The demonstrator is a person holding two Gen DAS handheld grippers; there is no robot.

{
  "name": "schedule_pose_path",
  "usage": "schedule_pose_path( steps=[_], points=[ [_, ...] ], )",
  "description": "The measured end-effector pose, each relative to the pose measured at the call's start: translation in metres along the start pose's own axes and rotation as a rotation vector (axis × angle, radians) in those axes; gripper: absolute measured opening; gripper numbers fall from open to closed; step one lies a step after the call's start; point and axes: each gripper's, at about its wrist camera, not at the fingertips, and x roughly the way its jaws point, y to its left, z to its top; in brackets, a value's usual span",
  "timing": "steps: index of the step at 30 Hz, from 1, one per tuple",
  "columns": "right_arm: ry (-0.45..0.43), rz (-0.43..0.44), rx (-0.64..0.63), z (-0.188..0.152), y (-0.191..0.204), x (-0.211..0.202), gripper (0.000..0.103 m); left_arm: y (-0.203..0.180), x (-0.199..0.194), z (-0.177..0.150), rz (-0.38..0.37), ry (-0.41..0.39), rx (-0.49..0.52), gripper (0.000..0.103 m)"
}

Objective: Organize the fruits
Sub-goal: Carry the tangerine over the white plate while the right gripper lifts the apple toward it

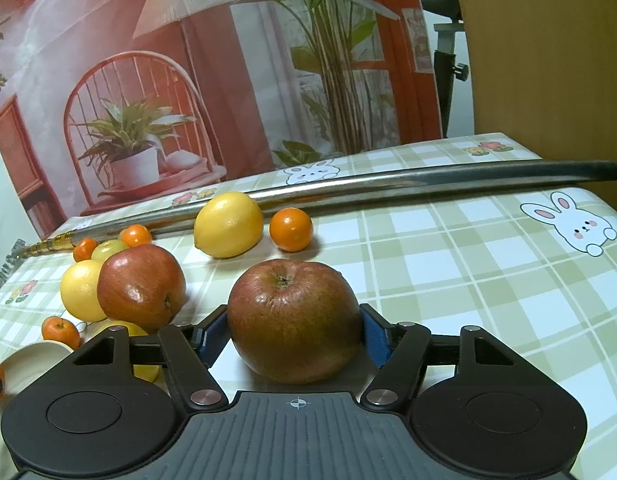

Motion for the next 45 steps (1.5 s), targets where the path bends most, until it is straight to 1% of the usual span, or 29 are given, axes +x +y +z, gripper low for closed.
schedule_pose_path(
  steps=[10,18,21,24,27,31,35,38,42,45],
  points=[
    [0.0,0.0,-0.001,0.0,0.0,0.0,0.064,0.0,0.001,-0.002,0.0,0.006,0.0,0.039],
    [-0.001,0.0,0.001,0.0,0.0,0.0,0.063,0.0,0.004,-0.004,0.001,0.026,-0.01,0.039],
    [0.003,-0.02,0.005,0.001,-0.001,-0.002,0.063,0.0,0.004,-0.007,-0.001,0.032,-0.011,0.039],
    [0.009,-0.034,0.021,0.002,-0.001,-0.008,0.063,0.0,0.002,-0.01,-0.004,0.038,-0.012,0.039],
    [0.007,-0.031,0.044,0.0,-0.003,-0.021,0.063,0.0,0.001,-0.013,-0.003,0.043,-0.01,0.039],
    [0.003,-0.003,0.042,-0.004,0.006,-0.043,0.063,-0.002,-0.002,-0.017,0.0,0.041,-0.006,0.039],
    [-0.003,0.05,0.03,-0.003,0.022,-0.061,0.063,-0.001,-0.004,-0.021,0.002,0.048,-0.016,0.039],
    [0.005,0.094,-0.03,-0.004,0.043,-0.069,0.063,-0.002,-0.005,-0.024,0.006,0.042,-0.008,0.039],
    [0.029,0.176,-0.081,-0.01,0.07,-0.075,0.063,-0.007,-0.008,-0.028,0.016,0.032,0.017,0.039],
    [0.058,0.21,-0.133,-0.017,0.091,-0.076,0.063,-0.008,-0.01,-0.031,0.02,0.025,0.025,0.039]
  ],
)
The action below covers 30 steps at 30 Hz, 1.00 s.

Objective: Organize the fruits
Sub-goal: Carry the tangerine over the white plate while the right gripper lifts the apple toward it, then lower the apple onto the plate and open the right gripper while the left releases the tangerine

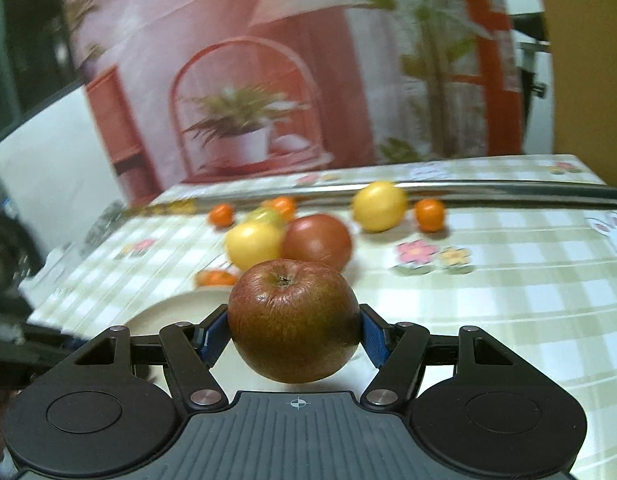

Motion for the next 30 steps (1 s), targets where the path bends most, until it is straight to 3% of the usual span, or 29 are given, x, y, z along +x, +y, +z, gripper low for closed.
schedule_pose_path(
  steps=[14,30],
  points=[
    [0.085,0.051,-0.15,-0.024,0.041,0.008,0.063,0.001,-0.003,-0.003,0.003,-0.015,-0.015,0.039],
    [0.099,0.056,-0.176,-0.037,0.042,0.01,0.064,0.004,-0.004,-0.009,-0.024,-0.033,-0.057,0.039]
  ],
)
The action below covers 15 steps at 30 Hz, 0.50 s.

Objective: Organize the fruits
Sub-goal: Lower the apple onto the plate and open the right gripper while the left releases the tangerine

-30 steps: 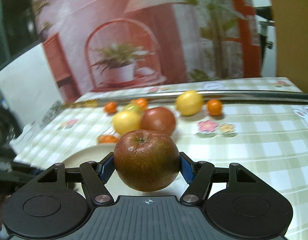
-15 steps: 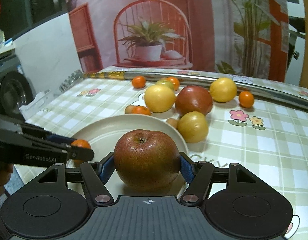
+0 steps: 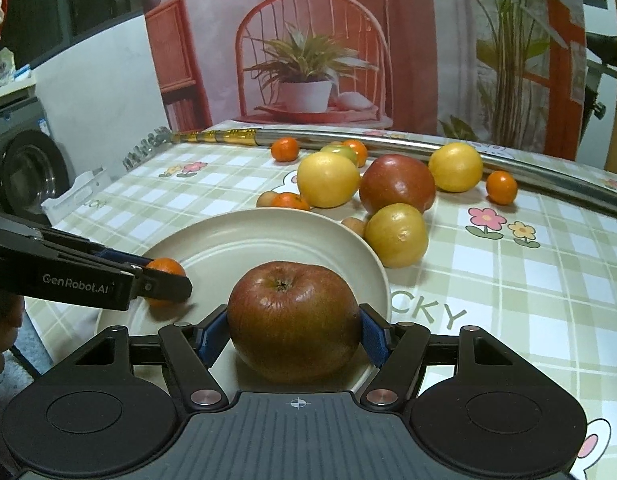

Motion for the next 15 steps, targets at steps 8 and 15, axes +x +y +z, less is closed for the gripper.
schedule_pose_path(
  steps=[8,15],
  points=[
    [-0.034,-0.017,-0.01,0.001,0.001,-0.007,0.069,0.0,-0.001,0.0,-0.002,-0.001,-0.007,0.039],
    [-0.058,-0.029,-0.016,0.003,0.001,-0.011,0.076,0.002,-0.01,0.003,0.001,-0.046,-0.011,0.04]
  ],
)
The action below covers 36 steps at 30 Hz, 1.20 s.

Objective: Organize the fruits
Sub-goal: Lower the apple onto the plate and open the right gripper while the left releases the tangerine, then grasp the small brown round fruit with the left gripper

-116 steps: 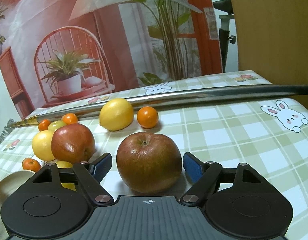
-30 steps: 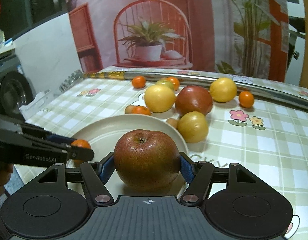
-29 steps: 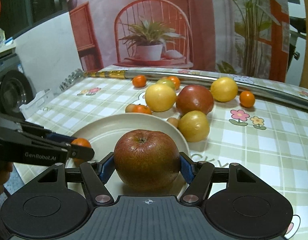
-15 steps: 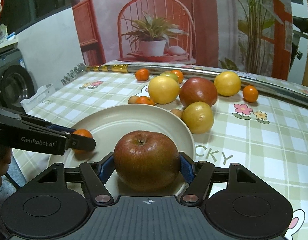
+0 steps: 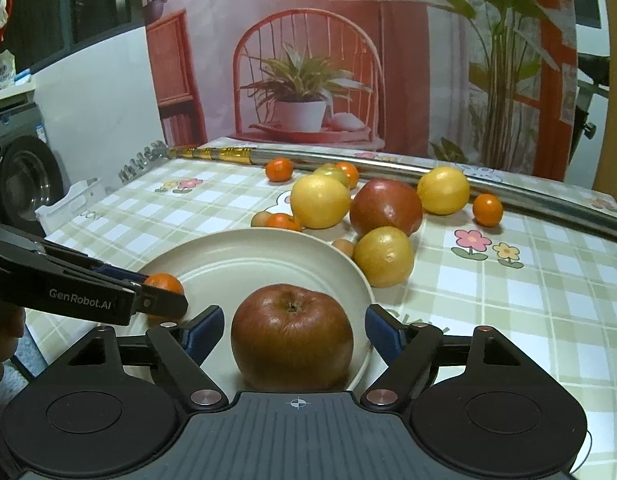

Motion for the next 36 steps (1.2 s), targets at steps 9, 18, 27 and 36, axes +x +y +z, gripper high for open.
schedule_pose_path(
  steps=[9,18,27,36],
  points=[
    [-0.104,0.0,-0.005,0.026,-0.014,-0.025,0.077,0.012,-0.023,0.028,-0.026,-0.073,-0.035,0.04],
    [-0.174,-0.065,-0.007,0.063,-0.049,-0.048,0.077,0.039,-0.041,0.077,0.017,-0.091,-0.061,0.04],
    [-0.199,-0.149,0.066,0.091,-0.085,-0.046,0.076,0.05,-0.012,0.111,-0.034,0.032,-0.116,0.039],
    [-0.14,-0.21,0.093,0.095,-0.101,-0.025,0.076,0.042,0.072,0.116,-0.125,0.198,-0.275,0.038]
  ],
)
